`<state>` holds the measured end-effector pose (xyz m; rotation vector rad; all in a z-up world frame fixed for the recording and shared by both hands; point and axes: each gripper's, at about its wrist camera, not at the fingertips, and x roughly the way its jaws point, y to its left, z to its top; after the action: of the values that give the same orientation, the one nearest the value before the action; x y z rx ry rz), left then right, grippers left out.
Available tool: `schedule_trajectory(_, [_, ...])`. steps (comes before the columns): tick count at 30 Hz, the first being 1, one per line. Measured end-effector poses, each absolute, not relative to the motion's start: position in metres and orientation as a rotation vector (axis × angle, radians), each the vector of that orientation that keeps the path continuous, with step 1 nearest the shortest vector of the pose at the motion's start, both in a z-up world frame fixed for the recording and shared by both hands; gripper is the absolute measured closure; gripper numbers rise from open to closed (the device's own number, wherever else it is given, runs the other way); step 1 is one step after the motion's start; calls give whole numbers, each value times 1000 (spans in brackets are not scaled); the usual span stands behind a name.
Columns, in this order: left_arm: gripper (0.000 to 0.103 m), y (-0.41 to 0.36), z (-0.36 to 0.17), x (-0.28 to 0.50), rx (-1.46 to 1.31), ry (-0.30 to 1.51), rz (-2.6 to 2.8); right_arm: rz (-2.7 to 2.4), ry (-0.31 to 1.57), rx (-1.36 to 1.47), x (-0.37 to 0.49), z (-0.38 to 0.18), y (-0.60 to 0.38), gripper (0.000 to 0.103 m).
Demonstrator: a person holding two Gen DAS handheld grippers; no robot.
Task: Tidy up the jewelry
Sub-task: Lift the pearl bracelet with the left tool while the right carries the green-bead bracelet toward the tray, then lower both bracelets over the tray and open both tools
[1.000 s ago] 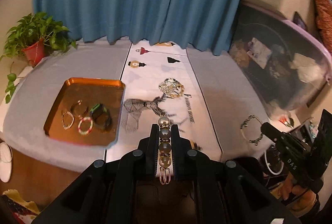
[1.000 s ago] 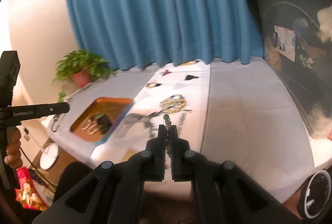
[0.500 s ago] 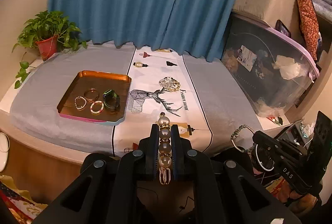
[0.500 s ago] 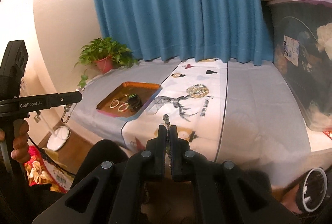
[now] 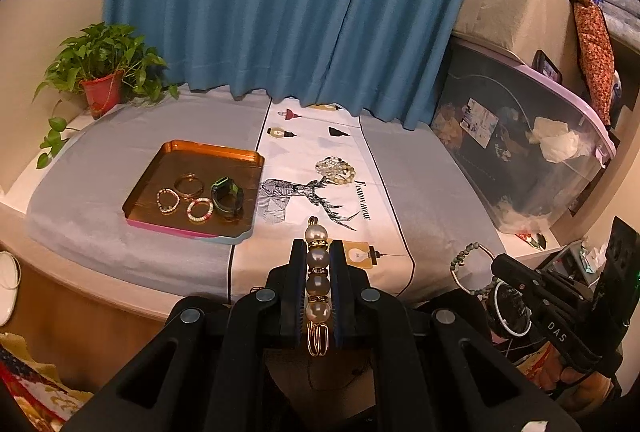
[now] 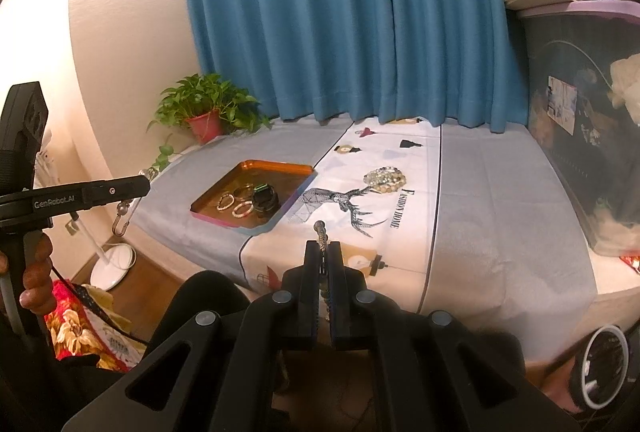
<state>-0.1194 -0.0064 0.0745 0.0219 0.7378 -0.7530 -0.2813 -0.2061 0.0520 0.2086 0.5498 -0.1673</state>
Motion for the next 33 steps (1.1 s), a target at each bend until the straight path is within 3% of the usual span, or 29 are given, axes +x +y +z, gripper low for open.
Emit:
schedule_trajectory(16, [94, 7, 65, -58, -9, 761, -679, -112, 618, 222, -205, 49, -215, 99])
schedule_trajectory(33, [94, 13, 23, 76, -26, 816, -587, 10, 660, 148, -38, 19, -185, 99])
